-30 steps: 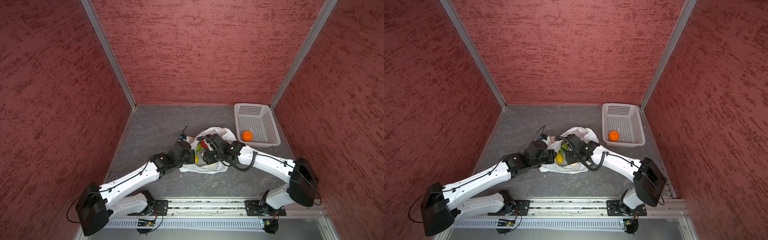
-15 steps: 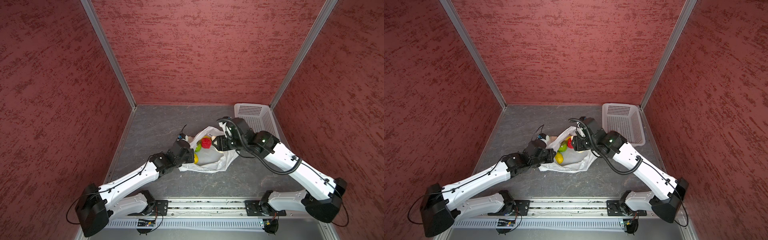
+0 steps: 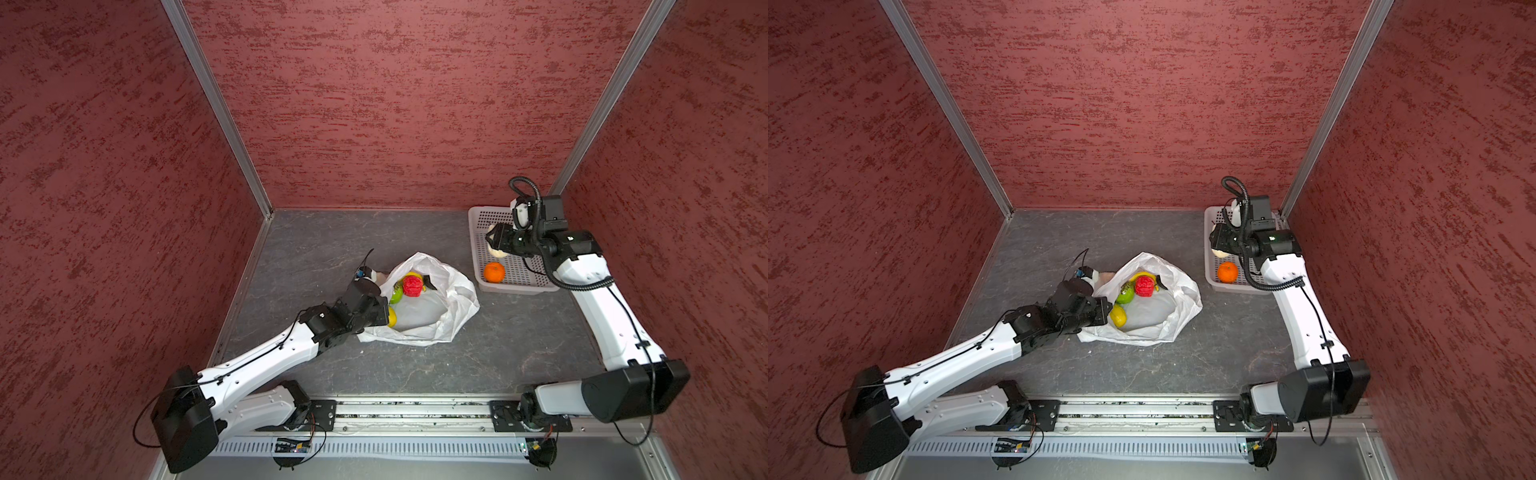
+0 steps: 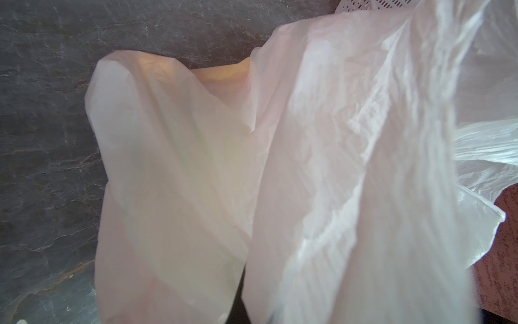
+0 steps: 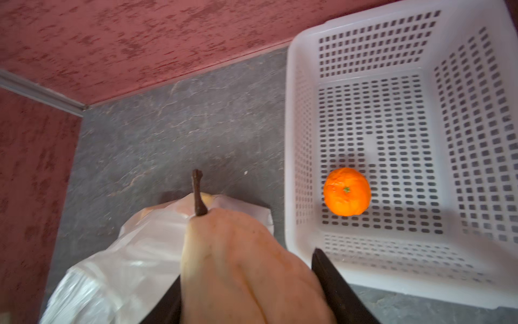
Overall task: Untie the knot of the plastic bag and take out the fruit
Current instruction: 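Lift the pear out and lower it into the white basket, then open the right gripper and move it back over the bag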
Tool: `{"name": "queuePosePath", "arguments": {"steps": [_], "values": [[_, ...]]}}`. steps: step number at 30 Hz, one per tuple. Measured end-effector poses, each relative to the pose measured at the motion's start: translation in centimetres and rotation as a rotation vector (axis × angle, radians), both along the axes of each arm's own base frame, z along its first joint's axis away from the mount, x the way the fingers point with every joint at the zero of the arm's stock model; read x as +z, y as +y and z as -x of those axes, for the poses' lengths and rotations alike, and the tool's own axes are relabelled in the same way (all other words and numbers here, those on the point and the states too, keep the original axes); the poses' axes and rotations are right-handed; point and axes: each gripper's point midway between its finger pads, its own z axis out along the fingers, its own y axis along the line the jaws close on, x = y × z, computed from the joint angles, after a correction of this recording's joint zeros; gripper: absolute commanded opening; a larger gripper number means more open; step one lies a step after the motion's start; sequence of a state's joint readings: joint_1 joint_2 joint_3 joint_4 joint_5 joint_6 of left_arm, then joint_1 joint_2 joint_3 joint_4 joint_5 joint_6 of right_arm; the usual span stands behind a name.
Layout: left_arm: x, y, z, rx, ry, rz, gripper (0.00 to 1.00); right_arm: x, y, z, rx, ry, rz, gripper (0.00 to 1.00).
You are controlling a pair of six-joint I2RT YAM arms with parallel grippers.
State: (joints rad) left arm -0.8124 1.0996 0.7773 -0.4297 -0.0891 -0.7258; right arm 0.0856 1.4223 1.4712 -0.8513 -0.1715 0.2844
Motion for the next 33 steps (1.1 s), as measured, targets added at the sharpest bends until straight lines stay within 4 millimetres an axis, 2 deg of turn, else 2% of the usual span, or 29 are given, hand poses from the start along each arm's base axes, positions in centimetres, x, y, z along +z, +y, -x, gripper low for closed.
{"name": "queuePosePath", "arguments": {"steps": [7, 10, 12, 16, 20, 24, 26, 33], "values": [[-0.2, 0.2, -0.1, 0.005, 0.006, -0.005, 0.00, -10.9, -5.2, -4.9, -0.096, 0.173, 0.057, 0.40], [-0.2, 0.1, -0.2, 0.006, 0.008, -0.007, 0.00, -14.2, -7.3, -5.9, -0.126, 0.228, 0.100, 0.41], [-0.2, 0.1, -0.2, 0.006, 0.007, -0.006, 0.00, -15.7, -8.4, -6.2, -0.138, 0.254, 0.130, 0.42], [-0.2, 0.2, -0.3, 0.010, 0.007, -0.006, 0.00, -17.2, -10.6, -6.3, -0.164, 0.283, 0.204, 0.44], [-0.2, 0.3, -0.3, 0.011, 0.007, -0.006, 0.00, -18.2, -11.9, -6.2, -0.184, 0.308, 0.248, 0.52], [-0.2, 0.3, -0.4, 0.014, 0.007, -0.006, 0.00, -19.3, -12.4, -6.0, -0.188, 0.336, 0.269, 0.71], [-0.2, 0.4, -0.4, 0.015, 0.007, -0.006, 0.00, -19.8, -12.5, -5.9, -0.189, 0.349, 0.273, 0.77], [-0.2, 0.3, -0.4, 0.012, 0.006, -0.008, 0.00, -20.0, -12.6, -5.6, -0.193, 0.364, 0.275, 0.82]]}}
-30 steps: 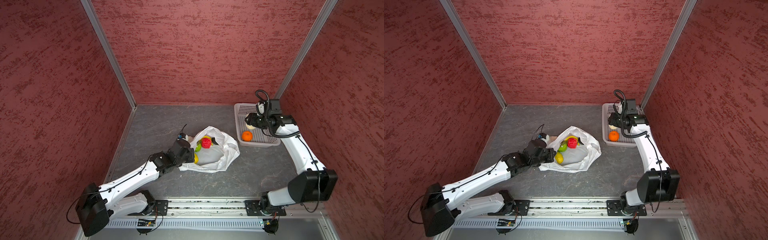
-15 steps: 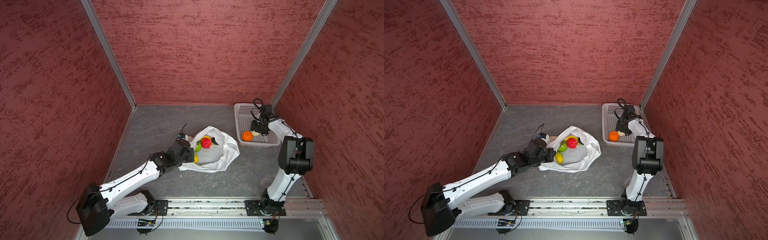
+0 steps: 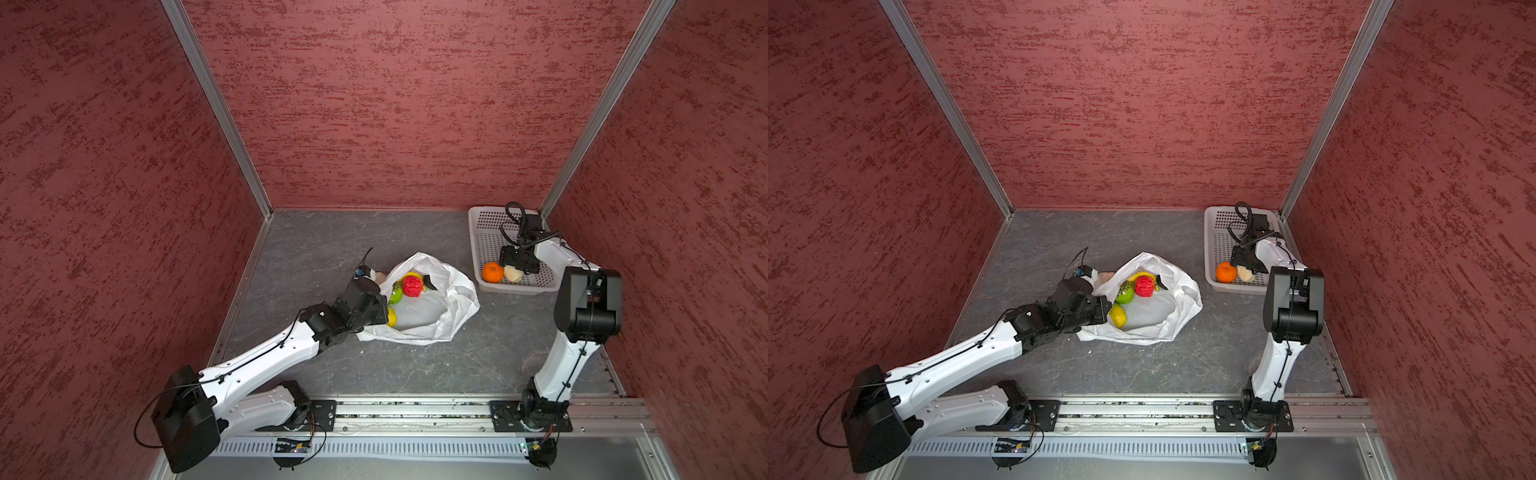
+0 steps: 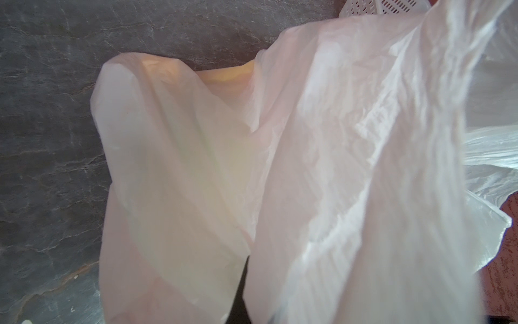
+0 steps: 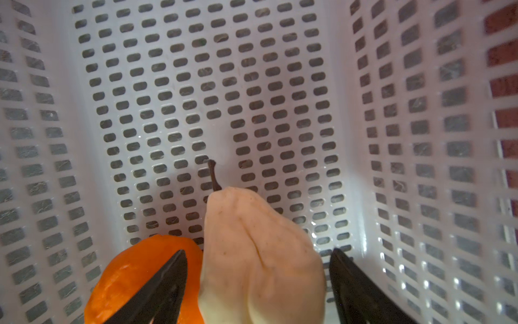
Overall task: Untie the knot of the plastic bag and take out the fruit
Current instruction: 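Open the right gripper and move it back over the bag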
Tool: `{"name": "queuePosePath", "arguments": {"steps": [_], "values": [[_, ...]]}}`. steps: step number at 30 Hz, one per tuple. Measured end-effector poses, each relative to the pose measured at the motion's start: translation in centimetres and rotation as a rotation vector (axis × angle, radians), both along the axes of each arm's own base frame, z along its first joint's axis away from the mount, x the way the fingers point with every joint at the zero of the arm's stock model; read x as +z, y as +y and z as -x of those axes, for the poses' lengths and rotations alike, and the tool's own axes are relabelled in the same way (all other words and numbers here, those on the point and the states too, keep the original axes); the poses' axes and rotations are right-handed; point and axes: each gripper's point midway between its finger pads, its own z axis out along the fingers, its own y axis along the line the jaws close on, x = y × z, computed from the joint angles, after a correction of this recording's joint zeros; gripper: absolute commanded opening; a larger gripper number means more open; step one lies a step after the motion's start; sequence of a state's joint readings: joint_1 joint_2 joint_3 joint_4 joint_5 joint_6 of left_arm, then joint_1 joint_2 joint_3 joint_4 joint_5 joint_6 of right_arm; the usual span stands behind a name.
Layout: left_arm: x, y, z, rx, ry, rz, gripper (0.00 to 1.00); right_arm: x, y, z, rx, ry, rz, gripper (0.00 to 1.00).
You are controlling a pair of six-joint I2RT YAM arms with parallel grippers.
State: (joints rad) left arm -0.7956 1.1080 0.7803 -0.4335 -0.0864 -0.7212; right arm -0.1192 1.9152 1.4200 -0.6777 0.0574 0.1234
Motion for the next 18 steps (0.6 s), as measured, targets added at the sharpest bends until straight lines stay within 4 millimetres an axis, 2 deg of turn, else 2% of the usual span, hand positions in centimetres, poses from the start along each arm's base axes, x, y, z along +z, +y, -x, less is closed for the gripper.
{"name": "queuePosePath", "arguments": {"steps": [4, 7, 10, 13, 15, 18], "values": [[0.0, 0.0, 0.0, -0.003, -0.003, -0.002, 0.00, 0.5, 0.0, 0.2, 0.000, -0.004, 0.000, 0.83], [0.1, 0.0, 0.0, -0.003, -0.003, -0.001, 0.00, 2.1, 0.1, 0.4, -0.001, -0.031, -0.001, 0.83], [0.2, 0.0, 0.0, -0.008, -0.004, -0.003, 0.00, 5.0, 0.6, 0.6, 0.002, -0.091, -0.019, 0.83], [0.4, -0.1, 0.0, -0.013, -0.005, -0.001, 0.00, 8.6, 1.9, 1.3, 0.021, -0.163, -0.048, 0.83], [0.6, -0.2, -0.1, -0.017, -0.005, 0.003, 0.00, 11.2, 3.3, 2.0, 0.047, -0.214, -0.073, 0.83], [1.2, -0.6, -0.5, -0.024, -0.002, 0.009, 0.00, 14.8, 6.8, 3.5, 0.116, -0.284, -0.131, 0.83]]}}
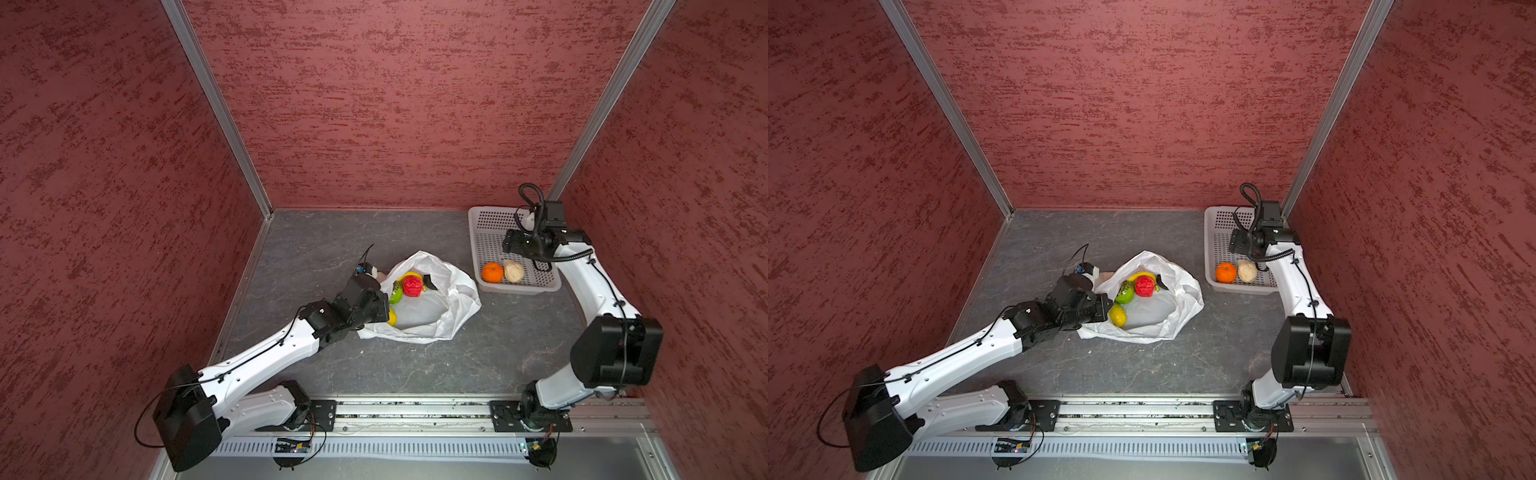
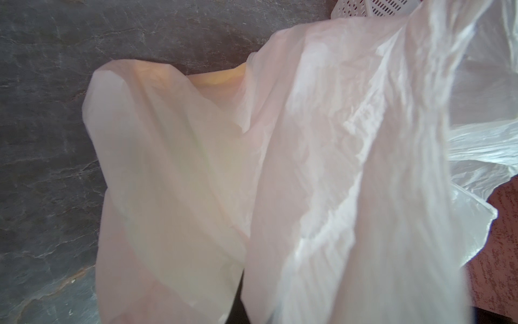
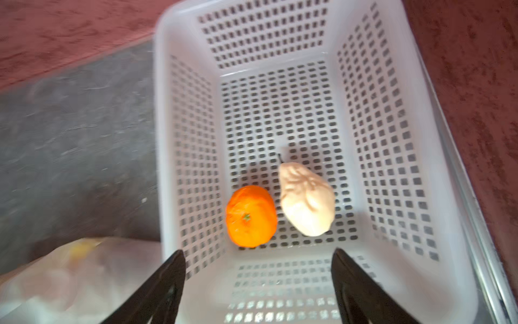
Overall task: Untie the knot of the plastic bag and take out the fruit
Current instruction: 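Open the right gripper and move it back over the bag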
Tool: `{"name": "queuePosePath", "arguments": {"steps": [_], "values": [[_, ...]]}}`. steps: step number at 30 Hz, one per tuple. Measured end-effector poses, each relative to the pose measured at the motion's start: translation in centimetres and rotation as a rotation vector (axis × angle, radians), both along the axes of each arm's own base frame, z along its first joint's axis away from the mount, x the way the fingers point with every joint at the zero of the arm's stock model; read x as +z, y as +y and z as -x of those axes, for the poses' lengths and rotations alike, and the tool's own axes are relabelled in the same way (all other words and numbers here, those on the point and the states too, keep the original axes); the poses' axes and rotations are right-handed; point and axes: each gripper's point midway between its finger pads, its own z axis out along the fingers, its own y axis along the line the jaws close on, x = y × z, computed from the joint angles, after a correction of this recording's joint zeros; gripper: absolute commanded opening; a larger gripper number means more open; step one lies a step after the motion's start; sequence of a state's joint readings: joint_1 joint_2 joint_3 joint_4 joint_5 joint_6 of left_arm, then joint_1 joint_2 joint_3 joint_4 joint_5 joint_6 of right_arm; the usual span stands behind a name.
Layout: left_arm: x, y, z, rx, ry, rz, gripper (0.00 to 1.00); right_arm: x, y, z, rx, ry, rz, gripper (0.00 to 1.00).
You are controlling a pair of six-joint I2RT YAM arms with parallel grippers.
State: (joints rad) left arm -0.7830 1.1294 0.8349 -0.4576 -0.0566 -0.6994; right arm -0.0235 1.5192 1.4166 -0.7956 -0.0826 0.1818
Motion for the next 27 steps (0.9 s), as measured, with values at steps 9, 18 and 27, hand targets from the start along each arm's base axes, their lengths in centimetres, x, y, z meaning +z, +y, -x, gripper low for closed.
{"name": "queuePosePath", "arguments": {"steps": [9, 18, 27], "values": [[0.7, -0.3, -0.3, 0.000, -0.004, 0.021, 0.00, 5.3, 14.2, 7.3, 0.330, -0.046, -0.171, 0.83], [-0.2, -0.1, 0.1, 0.005, 0.019, 0.029, 0.00, 6.1, 23.1, 15.1, 0.539, 0.035, -0.261, 0.83], [0.0, -0.3, 0.0, 0.000, 0.009, 0.042, 0.00, 3.2, 27.0, 20.0, 0.622, 0.129, -0.249, 0.83]]}}
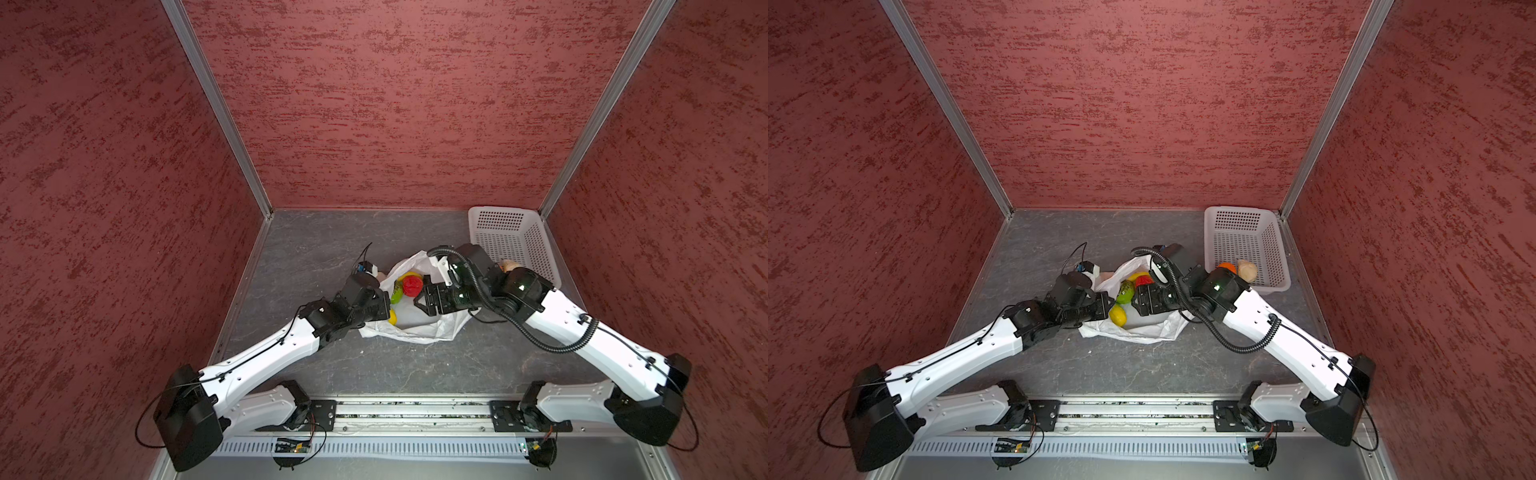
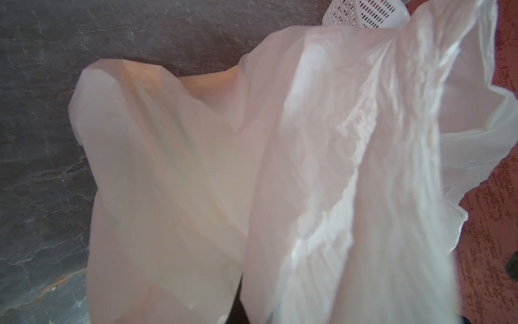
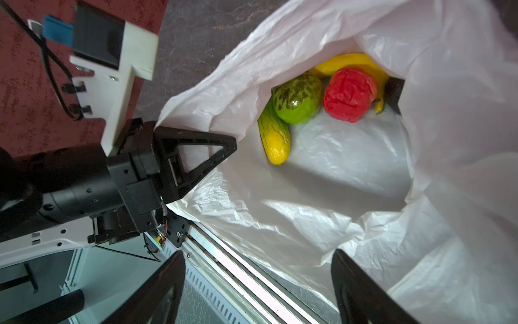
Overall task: Untie the knot of the plastic bag and take out the fruit
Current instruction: 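Open the right gripper and move it back over the bag, then lower the right gripper into the bag and close on the red apple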
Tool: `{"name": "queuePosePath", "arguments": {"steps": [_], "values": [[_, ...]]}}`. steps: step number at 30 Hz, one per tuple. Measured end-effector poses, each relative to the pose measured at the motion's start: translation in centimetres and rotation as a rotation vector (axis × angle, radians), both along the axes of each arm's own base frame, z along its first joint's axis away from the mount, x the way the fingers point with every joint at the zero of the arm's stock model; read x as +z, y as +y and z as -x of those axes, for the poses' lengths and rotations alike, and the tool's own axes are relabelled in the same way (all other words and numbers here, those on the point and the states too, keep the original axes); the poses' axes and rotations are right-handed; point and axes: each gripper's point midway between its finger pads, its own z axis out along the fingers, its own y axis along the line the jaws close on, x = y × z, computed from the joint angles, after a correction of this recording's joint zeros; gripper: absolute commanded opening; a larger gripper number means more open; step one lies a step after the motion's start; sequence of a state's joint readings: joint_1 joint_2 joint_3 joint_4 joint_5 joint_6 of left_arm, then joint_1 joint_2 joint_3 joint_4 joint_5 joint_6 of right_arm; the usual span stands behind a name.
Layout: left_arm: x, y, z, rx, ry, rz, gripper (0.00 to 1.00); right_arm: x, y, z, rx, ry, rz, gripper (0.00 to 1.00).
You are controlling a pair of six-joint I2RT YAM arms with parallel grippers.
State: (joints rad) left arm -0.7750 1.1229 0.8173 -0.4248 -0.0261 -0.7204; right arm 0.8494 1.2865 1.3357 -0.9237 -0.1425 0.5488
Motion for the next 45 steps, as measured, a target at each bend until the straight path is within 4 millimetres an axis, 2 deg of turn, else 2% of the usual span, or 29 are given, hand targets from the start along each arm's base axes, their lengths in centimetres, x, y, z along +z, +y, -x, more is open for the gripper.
{"name": "queuePosePath", "arguments": {"steps": [4, 11, 19, 23, 32, 38, 42, 45], "values": [[-0.1, 0.0, 0.0, -0.003, 0.001, -0.002, 0.00, -1.6, 0.7, 0.0, 0.003, 0.006, 0.030, 0.83], [-0.1, 0.0, 0.0, -0.008, -0.003, -0.007, 0.00, -4.0, 1.8, -1.7, -0.014, -0.009, 0.065, 0.82], [0.1, 0.2, -0.3, -0.002, -0.009, -0.008, 0.00, -9.6, 2.1, -2.5, -0.029, 0.005, 0.110, 0.80], [0.3, 0.3, -0.4, 0.001, -0.011, -0.004, 0.00, -11.8, 1.8, -2.6, -0.038, 0.008, 0.134, 0.80], [0.5, 0.1, -0.3, -0.012, -0.010, 0.006, 0.00, -17.0, 2.8, -4.1, -0.070, 0.036, 0.176, 0.80], [1.3, 0.1, -0.1, -0.029, -0.030, 0.020, 0.00, -18.0, 4.4, -6.3, -0.145, 0.027, 0.100, 0.80], [1.2, 0.0, 0.1, -0.047, -0.028, 0.021, 0.00, -17.0, 4.9, -8.3, -0.238, -0.010, 0.030, 0.82], [0.9, -0.3, 0.2, -0.069, -0.018, 0.015, 0.00, -16.2, 4.5, -10.1, -0.325, -0.032, -0.018, 0.84]]}}
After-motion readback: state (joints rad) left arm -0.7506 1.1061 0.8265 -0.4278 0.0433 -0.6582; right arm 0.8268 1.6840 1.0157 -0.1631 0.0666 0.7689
